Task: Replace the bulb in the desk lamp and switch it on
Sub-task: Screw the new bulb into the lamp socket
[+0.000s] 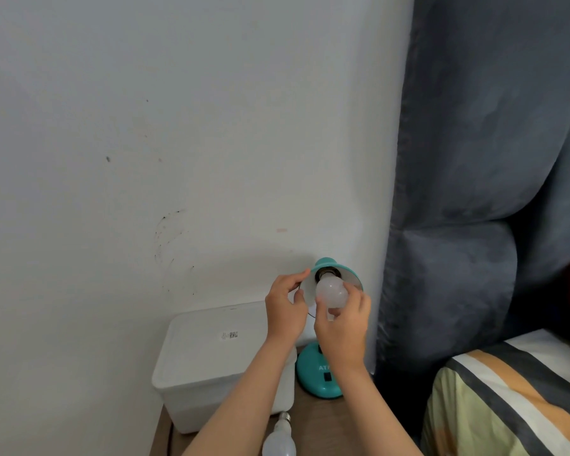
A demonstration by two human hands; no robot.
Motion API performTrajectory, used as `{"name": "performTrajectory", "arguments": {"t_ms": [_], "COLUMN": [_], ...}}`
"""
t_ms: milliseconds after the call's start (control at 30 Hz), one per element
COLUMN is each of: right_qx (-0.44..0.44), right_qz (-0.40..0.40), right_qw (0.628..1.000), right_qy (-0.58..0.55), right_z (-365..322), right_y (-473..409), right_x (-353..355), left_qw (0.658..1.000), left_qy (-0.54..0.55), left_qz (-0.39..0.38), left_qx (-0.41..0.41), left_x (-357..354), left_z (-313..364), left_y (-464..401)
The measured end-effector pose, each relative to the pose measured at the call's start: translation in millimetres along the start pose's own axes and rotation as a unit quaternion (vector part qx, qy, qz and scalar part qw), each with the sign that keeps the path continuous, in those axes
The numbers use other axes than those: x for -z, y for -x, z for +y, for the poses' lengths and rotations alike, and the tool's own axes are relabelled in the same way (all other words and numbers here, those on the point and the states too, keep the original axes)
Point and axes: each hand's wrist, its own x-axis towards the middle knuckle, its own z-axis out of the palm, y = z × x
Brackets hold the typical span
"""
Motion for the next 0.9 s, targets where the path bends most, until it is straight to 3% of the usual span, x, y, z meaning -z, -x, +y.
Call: {"name": "performTrajectory", "arguments": {"t_ms": [67, 267, 433, 600, 800, 900], "right_qx": [0.040, -0.016, 0.039, -0.001, 0.063, 0.048], "right_qz": [-0.016, 0.007, -0.027, 0.006, -0.040, -0.037], "right_qw": [0.999, 0.999, 0.997, 0.994, 0.989, 0.988], "right_qy": [0.017, 0.050, 0.068, 0.106, 0.127, 0.140], "right_z": [2, -2, 1, 0, 7, 8], "right_y": [3, -5, -1, -8, -4, -5], "right_x": [-1, 6, 4, 9, 13, 14], "left_qw": [1.000, 1.000, 1.000, 1.000, 1.000, 1.000], "left_qy": [-0.001, 0.003, 0.001, 0.002, 0.008, 0.005], "left_qz": [-0.001, 0.002, 0.000, 0.003, 0.005, 0.005], "left_qx": [0.000, -0.003, -0.002, -0.004, 0.006, 0.004], "left_x": [0, 2, 0, 2, 0, 0], "left_z": [0, -1, -2, 0, 0, 0], "left_y": [0, -1, 1, 0, 2, 2]}}
